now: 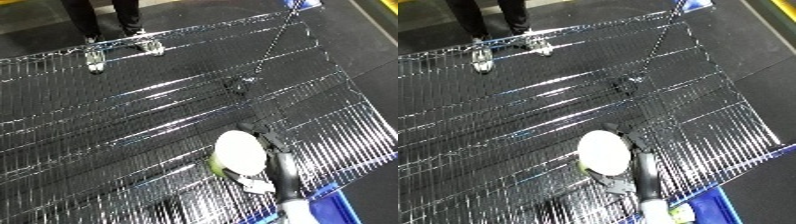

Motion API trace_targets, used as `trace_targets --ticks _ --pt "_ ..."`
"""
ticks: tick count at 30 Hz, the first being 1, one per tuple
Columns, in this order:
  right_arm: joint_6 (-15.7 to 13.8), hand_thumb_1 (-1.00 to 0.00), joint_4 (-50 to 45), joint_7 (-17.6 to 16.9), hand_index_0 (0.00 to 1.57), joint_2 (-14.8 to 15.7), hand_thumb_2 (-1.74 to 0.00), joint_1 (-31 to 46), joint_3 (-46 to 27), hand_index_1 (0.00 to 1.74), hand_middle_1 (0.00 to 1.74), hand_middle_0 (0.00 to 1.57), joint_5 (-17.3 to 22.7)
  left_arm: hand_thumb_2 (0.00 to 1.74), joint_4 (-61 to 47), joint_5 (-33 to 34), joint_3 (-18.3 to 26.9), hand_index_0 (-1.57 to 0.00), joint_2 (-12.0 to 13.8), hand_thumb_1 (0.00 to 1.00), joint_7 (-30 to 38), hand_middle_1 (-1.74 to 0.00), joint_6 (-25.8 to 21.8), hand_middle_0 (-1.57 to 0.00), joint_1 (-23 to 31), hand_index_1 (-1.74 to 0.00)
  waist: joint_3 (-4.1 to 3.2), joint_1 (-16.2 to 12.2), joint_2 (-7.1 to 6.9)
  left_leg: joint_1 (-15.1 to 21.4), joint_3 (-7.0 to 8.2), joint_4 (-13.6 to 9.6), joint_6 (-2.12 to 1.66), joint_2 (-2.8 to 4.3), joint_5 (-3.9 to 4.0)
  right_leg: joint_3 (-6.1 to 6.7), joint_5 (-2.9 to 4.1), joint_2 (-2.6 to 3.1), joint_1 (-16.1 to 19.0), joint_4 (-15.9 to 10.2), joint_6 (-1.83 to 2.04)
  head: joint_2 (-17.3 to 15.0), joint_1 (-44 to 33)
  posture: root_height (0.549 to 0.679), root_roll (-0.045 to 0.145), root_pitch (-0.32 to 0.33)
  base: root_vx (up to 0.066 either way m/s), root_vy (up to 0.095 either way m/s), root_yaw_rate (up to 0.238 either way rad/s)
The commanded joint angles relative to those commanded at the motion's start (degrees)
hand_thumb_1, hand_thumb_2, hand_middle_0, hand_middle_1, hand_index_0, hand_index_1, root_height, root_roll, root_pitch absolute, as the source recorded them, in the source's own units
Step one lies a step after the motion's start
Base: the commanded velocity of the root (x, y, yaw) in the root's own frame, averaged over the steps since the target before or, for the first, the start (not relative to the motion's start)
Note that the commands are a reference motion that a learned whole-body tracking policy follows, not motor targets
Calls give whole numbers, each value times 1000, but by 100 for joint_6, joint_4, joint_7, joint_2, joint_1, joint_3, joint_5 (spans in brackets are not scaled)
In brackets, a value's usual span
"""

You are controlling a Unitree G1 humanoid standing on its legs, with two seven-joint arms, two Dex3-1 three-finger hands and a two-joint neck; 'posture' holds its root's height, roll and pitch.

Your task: Pick up the object and place it into the box

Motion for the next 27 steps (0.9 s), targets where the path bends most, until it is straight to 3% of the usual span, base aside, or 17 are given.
trace_targets --ticks 7,9,12,18,23,27 --pt "-247 -650 -803 -151 1020 167 -1131 1070 -549 1131 1131 1020 -228 1740 19 36 296 -1570 -156 1000 -215 -1740 -132 -1570 279 -1740 -13 -237 -95 749 133 -374 -42 145 32 67 67 25 738 -484 18 -370 42 667 56 27 15 51 -167" --pt "-364 -650 -955 -192 1020 218 -1131 1412 -697 1131 1131 1020 -190 1740 22 29 366 -1570 -186 1000 -300 -1740 -146 -1570 390 -1740 -67 -309 -110 938 189 -465 -52 186 33 95 83 24 926 -615 25 -473 107 669 56 14 27 56 -182" --pt "-528 -650 -1114 -250 1020 275 -1131 1917 -894 1131 1131 1020 -72 1740 28 3 442 -1570 -246 1000 -398 -1740 -150 -1570 557 -1740 -203 -430 -120 1214 287 -607 -64 238 26 144 113 12 1185 -825 41 -704 250 672 57 -2 41 75 -203" --pt "-652 -650 -1266 -305 1020 327 -1131 2616 -1305 1131 1131 1020 91 1740 36 -85 562 -1570 -372 1000 -531 -1740 -186 -1570 821 -1740 -428 -716 -60 1658 488 -823 -59 283 -12 276 139 -11 1536 -1099 84 -1132 593 674 60 -27 50 106 -209" --pt "-689 -650 -1270 -316 1020 315 -1131 3045 -1706 1131 1131 1020 206 1740 58 -158 652 -1570 -425 1000 -540 -1740 -172 -1570 932 -1740 -525 -997 39 1934 670 -967 -55 285 -39 397 143 -38 1670 -1206 135 -1343 868 674 62 -40 39 112 -182" --pt "-793 -650 -1169 -324 1020 304 -1131 3314 -2018 1131 1131 1020 510 1740 114 -170 673 -1570 -451 1000 -545 -1740 -169 -1570 983 -1740 -564 -1202 124 2097 808 -1094 -51 273 -39 492 180 -58 1707 -1304 188 -1294 1033 674 62 -42 8 87 -168"
